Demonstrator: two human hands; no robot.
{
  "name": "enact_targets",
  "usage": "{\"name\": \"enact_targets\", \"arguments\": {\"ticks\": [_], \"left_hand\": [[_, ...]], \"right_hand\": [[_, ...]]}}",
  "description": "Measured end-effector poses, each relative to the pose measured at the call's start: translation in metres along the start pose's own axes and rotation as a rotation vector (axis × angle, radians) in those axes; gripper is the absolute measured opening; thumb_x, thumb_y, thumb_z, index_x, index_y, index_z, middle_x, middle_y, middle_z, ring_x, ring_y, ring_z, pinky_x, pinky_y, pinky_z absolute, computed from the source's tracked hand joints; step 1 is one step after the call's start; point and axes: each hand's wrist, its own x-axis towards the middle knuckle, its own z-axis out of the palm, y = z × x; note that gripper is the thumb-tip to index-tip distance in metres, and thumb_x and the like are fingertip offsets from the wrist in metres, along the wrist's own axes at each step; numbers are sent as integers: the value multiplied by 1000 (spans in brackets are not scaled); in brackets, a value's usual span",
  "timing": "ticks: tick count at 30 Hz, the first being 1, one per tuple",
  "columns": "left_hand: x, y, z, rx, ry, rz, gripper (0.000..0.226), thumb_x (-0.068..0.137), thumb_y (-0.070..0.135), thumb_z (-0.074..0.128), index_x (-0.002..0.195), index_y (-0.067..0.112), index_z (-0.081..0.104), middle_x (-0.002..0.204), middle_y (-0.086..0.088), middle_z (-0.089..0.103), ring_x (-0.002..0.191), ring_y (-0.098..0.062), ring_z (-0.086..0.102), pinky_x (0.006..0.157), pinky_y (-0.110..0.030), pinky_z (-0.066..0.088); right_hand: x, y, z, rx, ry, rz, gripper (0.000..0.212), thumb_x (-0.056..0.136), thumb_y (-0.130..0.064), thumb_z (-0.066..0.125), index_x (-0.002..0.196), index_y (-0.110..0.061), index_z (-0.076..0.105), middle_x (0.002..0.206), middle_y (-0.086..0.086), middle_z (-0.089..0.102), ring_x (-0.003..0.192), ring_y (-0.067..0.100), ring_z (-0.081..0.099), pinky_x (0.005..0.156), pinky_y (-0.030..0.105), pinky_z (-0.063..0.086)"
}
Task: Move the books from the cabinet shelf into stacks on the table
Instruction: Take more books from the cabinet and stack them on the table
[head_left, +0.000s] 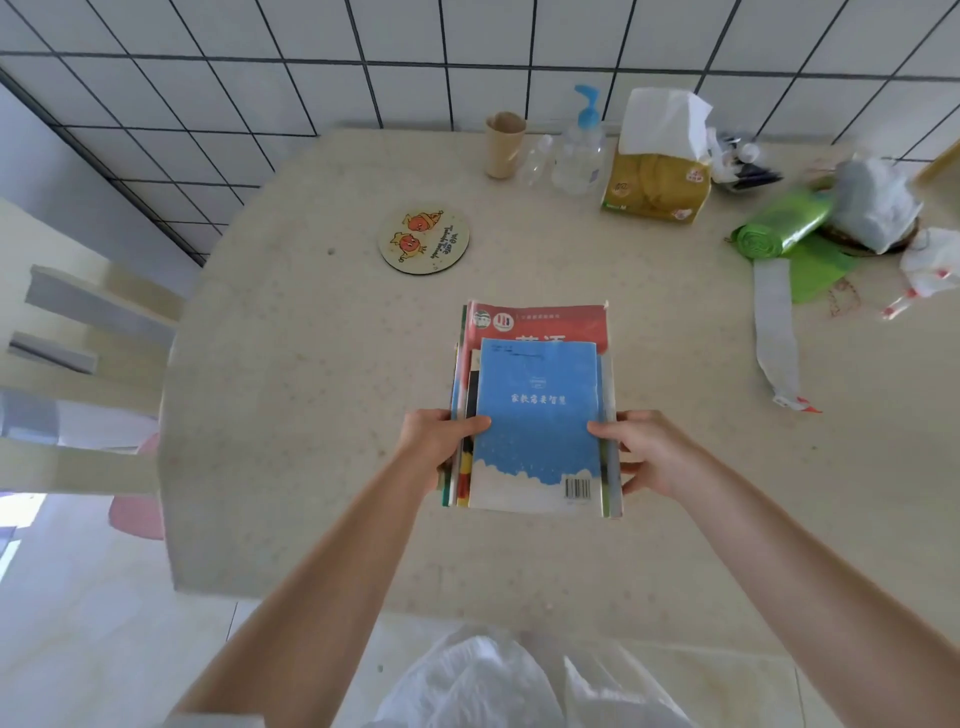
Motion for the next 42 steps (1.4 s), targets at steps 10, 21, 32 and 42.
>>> {"name": "enact_targets", "arguments": {"ticks": [10,21,32,42], "left_hand": [[12,-5,-3,-43,-30,-30,31,77,17,80,99,0,68,94,-15,74,81,-31,72,66,-36,57],[14,10,-3,-42,-75,-75,33,81,19,77,107,3,65,96,-11,72,74,-23,69,56,-30,49],[7,0,2,-59,-4,3,59,83,31,75,130,12,46,110,-8,67,86,-22,67,67,-36,52],[-17,5,-5,233,103,451,51,86,17,66,133,18,47,133,3,52,114,-14,53,89,-28,38]], "right_hand": [[14,-3,13,22,17,6,31,89,-8,62,118,0,53,102,17,67,81,33,66,64,45,53],[14,-7,7,-10,-25,20,42,90,-23,65,125,-11,45,110,12,63,88,33,64,61,45,53],[2,6,17,-154,107,-116,52,93,-42,54,137,-21,37,123,3,57,101,24,57,73,37,45],[-33,39,16,-133,303,-378,54,95,-27,52,144,-17,33,140,6,50,117,24,55,55,23,44]]}}
